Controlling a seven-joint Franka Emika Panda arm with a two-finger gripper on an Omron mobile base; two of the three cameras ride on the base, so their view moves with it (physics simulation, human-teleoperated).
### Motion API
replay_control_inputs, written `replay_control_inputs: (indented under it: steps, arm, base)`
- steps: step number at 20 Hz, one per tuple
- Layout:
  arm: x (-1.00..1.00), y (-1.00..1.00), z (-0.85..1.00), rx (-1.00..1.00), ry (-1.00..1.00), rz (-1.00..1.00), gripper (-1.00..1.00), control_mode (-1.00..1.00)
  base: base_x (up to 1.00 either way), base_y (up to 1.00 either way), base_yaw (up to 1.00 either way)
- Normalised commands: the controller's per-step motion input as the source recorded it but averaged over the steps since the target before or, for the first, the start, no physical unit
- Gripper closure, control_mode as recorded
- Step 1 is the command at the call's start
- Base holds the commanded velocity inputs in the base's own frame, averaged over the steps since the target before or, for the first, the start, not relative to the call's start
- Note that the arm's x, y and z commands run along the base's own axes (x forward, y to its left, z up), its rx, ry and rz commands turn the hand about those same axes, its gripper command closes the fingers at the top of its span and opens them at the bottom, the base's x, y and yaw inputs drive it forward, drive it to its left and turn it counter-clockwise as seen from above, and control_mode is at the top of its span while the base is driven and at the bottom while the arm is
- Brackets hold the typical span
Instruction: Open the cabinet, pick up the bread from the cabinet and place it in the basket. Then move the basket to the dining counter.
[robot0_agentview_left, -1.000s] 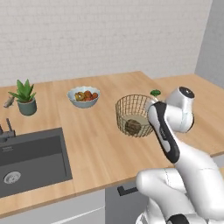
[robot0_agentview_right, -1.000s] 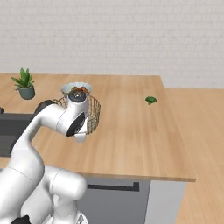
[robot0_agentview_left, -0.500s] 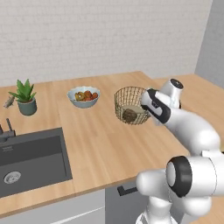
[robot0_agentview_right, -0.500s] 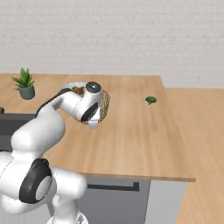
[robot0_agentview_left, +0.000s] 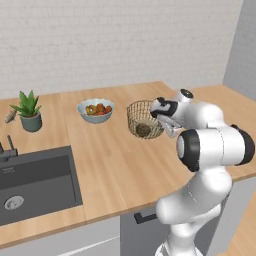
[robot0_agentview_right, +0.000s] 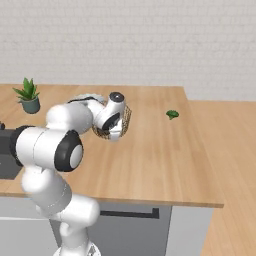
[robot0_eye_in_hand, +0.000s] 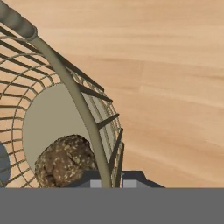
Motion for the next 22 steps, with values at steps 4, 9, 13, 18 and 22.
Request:
replay_control_inputs:
  steps: [4, 9, 13, 18, 22]
  arm:
    - [0.71, 0.00, -0.57, 0.00, 0.02, 0.00, 1.00, -1.00]
    - [0.26, 0.00, -0.42, 0.00, 0.00, 0.00, 1.00, -1.00]
    - [0.24, 0.00, -0.47, 0.00, 0.00, 0.00, 1.00, -1.00]
    - [0.28, 0.00, -0.30, 0.00, 0.00, 0.00, 1.00, -1.00]
    - [0.22, 0.00, -0.30, 0.00, 0.00, 0.00, 1.00, -1.00]
  base:
    - [0.00, 0.00, 0.00]
    - [0.00, 0.00, 0.00]
    - [0.00, 0.00, 0.00]
    - [0.00, 0.00, 0.00]
    - [0.00, 0.00, 0.00]
